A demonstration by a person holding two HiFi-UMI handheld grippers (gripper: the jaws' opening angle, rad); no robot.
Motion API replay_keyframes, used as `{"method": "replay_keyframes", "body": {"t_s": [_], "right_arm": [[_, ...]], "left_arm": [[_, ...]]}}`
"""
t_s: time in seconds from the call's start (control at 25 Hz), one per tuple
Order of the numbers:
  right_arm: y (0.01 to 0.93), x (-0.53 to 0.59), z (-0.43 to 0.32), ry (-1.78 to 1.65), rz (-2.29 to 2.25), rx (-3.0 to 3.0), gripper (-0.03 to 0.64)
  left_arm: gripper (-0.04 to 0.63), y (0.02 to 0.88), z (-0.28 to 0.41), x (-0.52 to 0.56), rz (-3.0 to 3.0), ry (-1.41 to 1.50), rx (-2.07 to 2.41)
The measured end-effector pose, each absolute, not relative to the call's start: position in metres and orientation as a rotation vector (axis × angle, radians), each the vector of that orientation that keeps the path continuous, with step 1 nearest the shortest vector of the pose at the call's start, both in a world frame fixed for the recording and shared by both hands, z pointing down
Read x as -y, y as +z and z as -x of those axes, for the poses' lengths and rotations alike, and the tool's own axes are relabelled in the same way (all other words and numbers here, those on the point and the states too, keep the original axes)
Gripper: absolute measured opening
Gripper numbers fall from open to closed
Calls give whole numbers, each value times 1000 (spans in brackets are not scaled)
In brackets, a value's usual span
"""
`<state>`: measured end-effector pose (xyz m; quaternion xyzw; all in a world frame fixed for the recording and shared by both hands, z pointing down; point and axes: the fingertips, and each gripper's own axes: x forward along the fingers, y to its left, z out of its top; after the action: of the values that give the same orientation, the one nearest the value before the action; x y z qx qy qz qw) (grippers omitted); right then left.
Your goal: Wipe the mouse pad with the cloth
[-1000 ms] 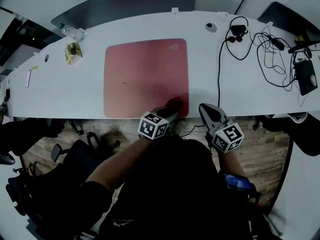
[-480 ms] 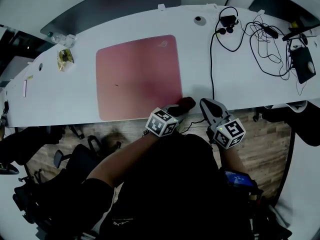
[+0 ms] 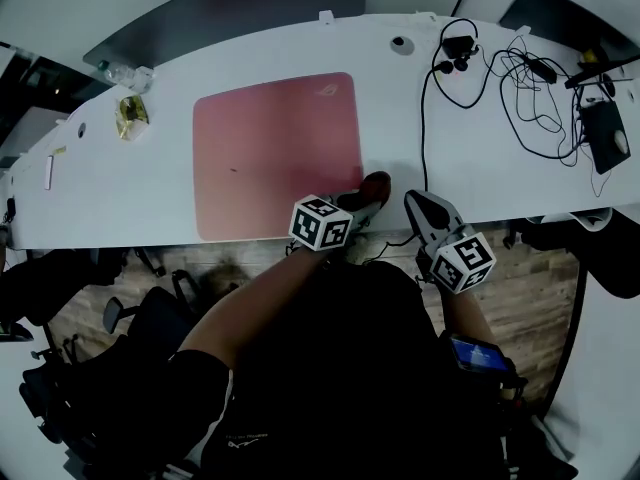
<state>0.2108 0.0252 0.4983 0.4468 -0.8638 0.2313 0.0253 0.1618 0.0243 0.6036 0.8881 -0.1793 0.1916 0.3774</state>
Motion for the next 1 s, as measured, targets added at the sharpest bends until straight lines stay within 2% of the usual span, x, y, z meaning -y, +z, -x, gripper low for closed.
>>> {"method": "replay_keyframes", "body": {"t_s": [0.36, 1.0], "right_arm": [[500, -15, -192, 728, -1289, 2685, 23], [493, 4, -111, 700, -1118, 2721, 23]], "left_arm": [[86, 619, -117, 10, -2182, 571, 714], [86, 625, 5, 23, -2087, 582, 928]]}}
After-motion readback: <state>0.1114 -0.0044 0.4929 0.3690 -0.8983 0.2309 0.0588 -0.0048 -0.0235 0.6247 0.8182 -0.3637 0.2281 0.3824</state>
